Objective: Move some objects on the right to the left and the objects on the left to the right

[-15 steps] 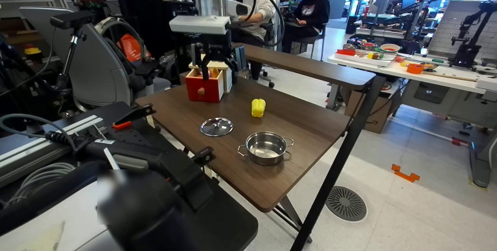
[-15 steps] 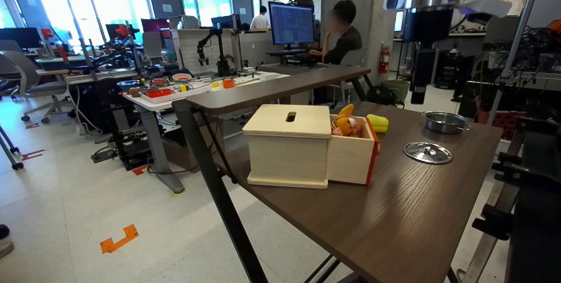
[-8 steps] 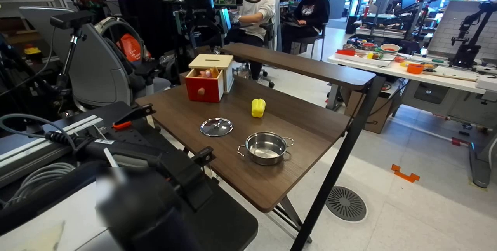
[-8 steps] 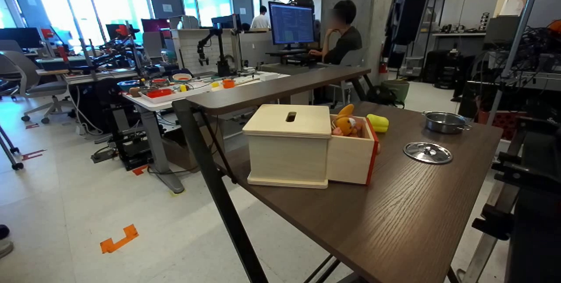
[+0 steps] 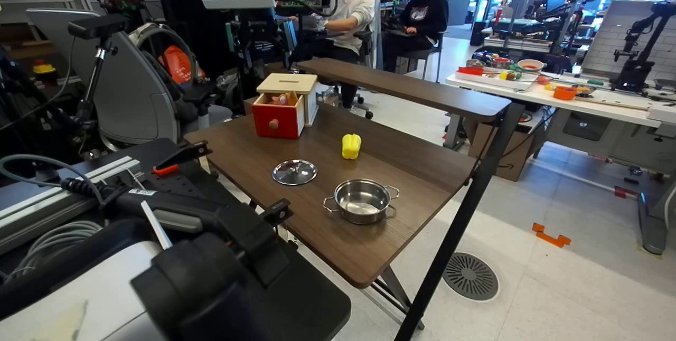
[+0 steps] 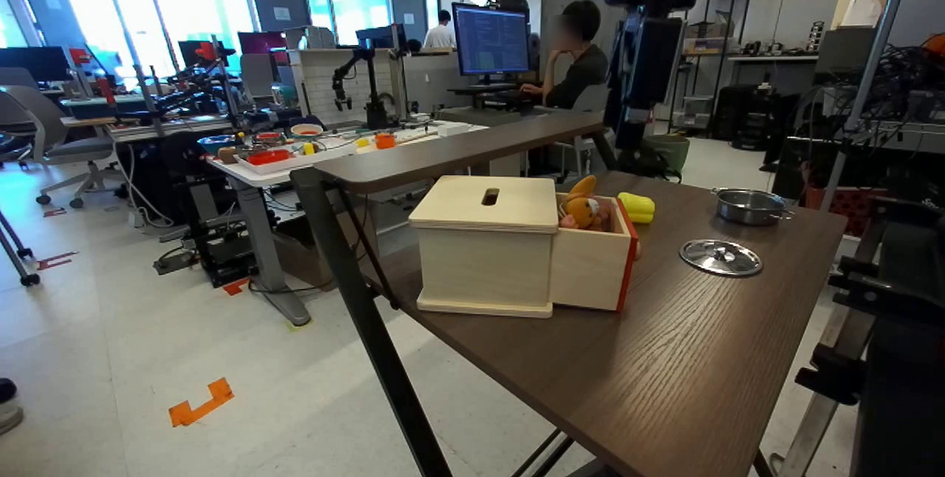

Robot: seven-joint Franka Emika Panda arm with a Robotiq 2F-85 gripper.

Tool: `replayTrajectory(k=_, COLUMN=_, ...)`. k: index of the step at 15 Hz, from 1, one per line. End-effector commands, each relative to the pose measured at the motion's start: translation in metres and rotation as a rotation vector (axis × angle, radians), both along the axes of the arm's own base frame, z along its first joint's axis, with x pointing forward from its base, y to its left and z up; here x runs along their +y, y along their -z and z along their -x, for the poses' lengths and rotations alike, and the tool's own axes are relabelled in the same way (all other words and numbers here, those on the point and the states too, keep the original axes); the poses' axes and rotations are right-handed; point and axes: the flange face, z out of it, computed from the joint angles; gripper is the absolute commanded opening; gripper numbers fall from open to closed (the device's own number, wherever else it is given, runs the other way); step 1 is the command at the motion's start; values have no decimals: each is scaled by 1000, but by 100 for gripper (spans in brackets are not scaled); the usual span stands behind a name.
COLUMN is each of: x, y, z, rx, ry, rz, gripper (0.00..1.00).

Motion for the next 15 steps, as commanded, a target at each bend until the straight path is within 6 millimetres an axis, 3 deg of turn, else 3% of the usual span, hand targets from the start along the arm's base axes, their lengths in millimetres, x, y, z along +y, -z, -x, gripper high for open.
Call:
replayTrajectory(k=1, x=2, y=29, z=-22, rx=20, ry=2, rz=-5, gripper=100)
replayTrajectory(k=6, x=8, y=58, z=-39, rx=51, ry=11, rz=-9, gripper=100)
replayTrajectory(k=15, x=2, y=66, z=-61, rx=33, ry=51, rz=-13, gripper=100)
